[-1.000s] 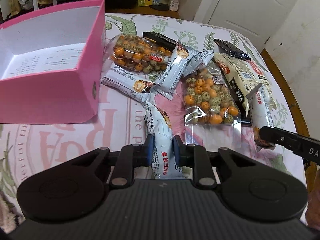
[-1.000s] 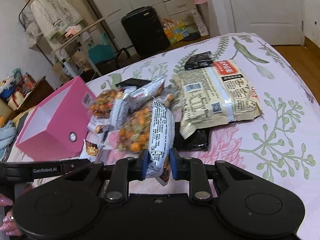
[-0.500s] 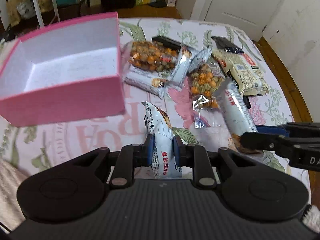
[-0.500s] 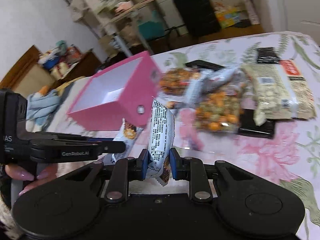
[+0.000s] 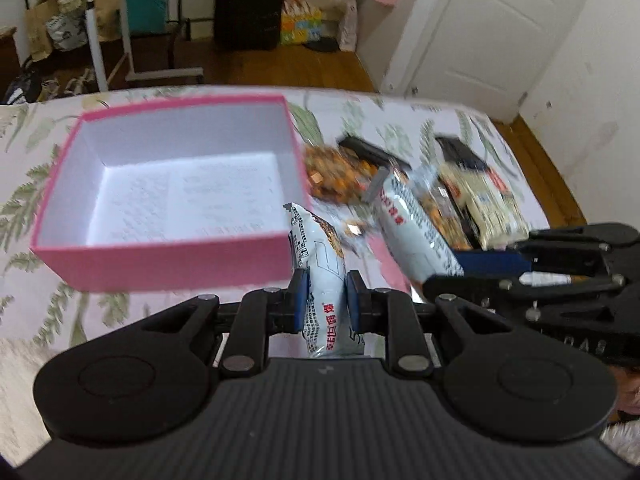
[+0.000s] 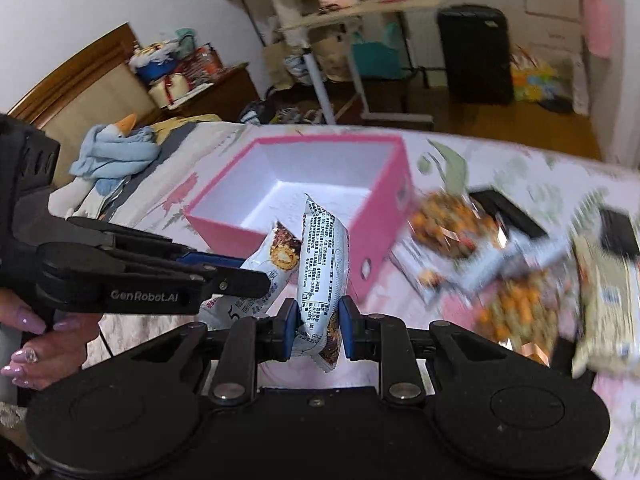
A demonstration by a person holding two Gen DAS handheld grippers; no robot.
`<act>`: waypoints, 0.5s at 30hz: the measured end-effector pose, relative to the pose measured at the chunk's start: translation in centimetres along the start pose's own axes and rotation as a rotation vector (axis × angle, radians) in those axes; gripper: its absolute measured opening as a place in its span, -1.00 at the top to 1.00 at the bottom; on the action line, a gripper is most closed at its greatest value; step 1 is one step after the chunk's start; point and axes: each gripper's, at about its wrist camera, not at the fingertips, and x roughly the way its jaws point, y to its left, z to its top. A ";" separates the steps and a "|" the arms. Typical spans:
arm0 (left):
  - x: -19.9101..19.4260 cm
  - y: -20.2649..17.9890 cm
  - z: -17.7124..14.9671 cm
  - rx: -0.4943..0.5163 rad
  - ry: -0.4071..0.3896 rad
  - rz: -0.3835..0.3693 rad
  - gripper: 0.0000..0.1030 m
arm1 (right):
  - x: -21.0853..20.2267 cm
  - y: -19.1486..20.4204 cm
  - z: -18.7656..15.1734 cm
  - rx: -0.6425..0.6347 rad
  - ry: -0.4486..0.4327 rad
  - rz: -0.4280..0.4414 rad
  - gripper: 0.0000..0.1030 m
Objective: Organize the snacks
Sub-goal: 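Carry both white snack bars over the pink box and open both grippers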
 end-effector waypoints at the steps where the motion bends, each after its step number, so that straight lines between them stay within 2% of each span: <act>1: 0.0 0.7 0.7 -0.008 -0.002 0.000 0.61 | 0.4 0.2 0.7 -0.010 -0.003 0.001 0.48; 5: 0.1 3.4 3.2 -0.035 -0.007 -0.018 0.61 | 2.8 0.9 3.6 -0.046 0.000 -0.003 0.48; 9: 1.4 6.0 5.2 -0.073 -0.061 0.018 0.61 | 6.2 1.0 6.7 -0.099 0.035 -0.039 0.48; 12: 4.0 8.2 6.4 -0.148 -0.068 0.042 0.61 | 9.9 1.0 9.0 -0.166 0.079 -0.084 0.49; 15: 7.7 10.5 7.5 -0.235 -0.026 0.046 0.61 | 13.7 1.0 10.8 -0.229 0.133 -0.123 0.49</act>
